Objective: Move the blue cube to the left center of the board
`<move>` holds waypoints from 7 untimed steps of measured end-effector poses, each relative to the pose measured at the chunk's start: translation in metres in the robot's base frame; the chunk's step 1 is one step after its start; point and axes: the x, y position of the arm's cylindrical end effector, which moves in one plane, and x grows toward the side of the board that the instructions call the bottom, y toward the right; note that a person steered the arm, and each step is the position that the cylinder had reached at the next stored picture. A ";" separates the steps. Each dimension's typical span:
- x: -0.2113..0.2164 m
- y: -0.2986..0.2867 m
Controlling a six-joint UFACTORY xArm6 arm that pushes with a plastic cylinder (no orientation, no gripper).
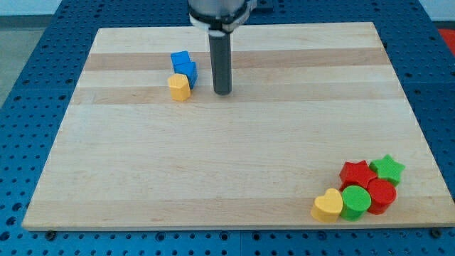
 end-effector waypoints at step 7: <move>0.001 -0.176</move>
